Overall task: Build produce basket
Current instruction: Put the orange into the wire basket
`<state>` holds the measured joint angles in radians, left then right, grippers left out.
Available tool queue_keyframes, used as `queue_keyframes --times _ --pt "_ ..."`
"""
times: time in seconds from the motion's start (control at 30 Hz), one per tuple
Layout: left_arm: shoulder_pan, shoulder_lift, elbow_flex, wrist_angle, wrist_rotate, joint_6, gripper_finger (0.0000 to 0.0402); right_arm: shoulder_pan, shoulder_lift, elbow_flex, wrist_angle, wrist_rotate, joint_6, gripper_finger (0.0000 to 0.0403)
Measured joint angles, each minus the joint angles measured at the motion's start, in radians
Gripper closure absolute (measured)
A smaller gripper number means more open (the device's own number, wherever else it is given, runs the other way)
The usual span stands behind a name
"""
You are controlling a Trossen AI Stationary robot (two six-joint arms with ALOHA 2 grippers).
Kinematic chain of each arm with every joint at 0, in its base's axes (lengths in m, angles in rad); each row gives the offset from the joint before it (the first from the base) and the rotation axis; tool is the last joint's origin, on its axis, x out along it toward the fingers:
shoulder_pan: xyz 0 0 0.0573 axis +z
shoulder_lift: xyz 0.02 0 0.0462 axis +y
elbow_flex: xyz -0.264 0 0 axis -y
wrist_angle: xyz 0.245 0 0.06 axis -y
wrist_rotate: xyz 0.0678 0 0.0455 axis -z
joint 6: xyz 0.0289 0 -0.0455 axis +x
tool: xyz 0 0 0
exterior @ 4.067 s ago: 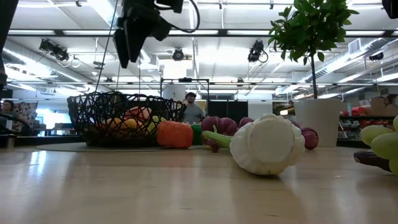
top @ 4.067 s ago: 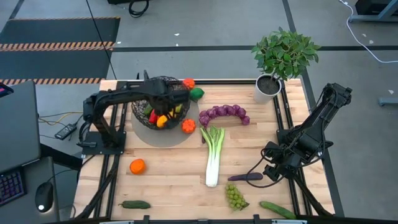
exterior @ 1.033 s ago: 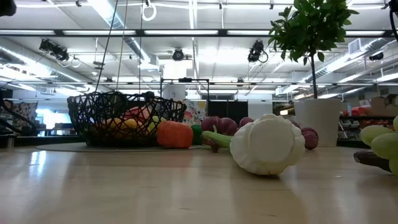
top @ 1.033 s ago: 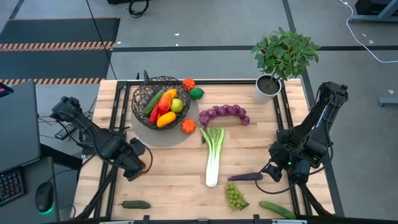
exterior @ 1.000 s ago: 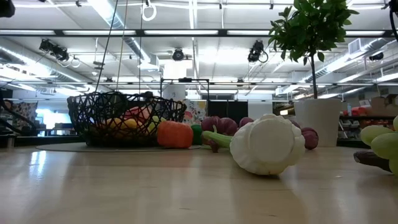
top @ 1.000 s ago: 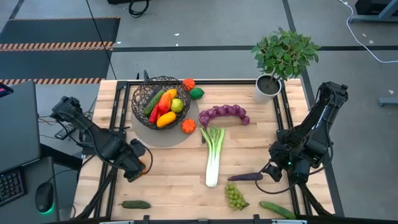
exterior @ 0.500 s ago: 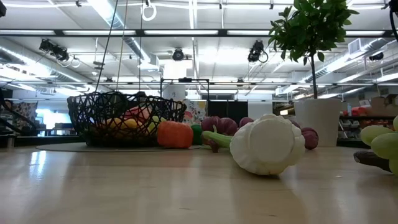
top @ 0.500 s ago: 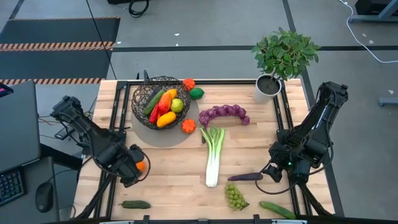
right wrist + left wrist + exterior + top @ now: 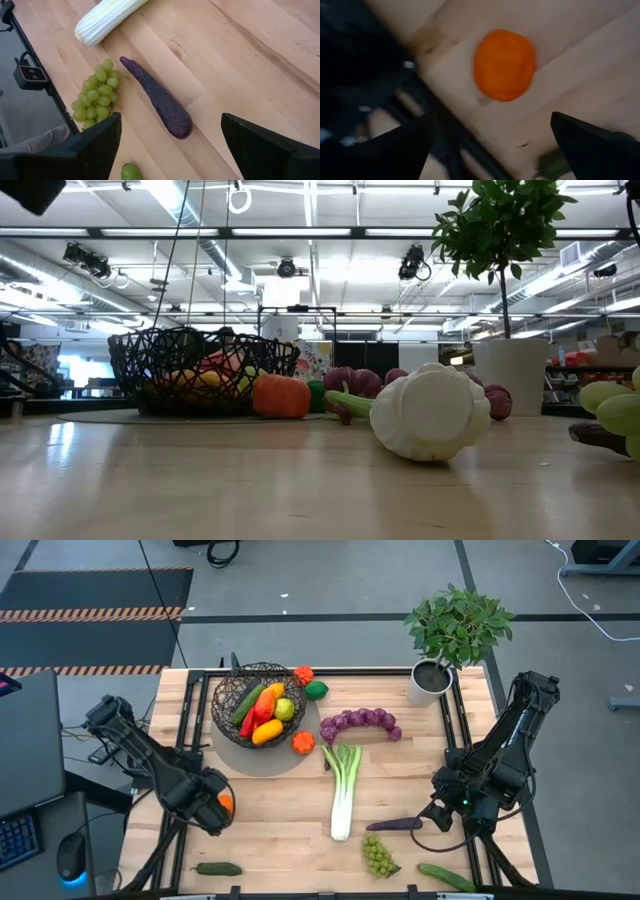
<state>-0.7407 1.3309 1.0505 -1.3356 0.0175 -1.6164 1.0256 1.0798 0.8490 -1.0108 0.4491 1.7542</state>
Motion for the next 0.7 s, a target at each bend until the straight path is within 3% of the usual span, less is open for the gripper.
queue_keyframes --times 0.2,0.5,0.7 --pt "0.003 0.000 -0.074 0.136 0.003 -0.024 0.0002 0.000 0.000 0.000 0.001 -0.041 0.000 0.0058" --pt "0.009 0.000 -0.148 0.125 0.004 -0.272 0.0002 0.001 0.000 0.000 0.005 -0.062 -0.001 0.0058" --pt "0.009 0.000 -0.159 0.143 0.003 -0.305 0.0002 0.001 0.000 0.000 0.004 -0.062 0.003 0.0058"
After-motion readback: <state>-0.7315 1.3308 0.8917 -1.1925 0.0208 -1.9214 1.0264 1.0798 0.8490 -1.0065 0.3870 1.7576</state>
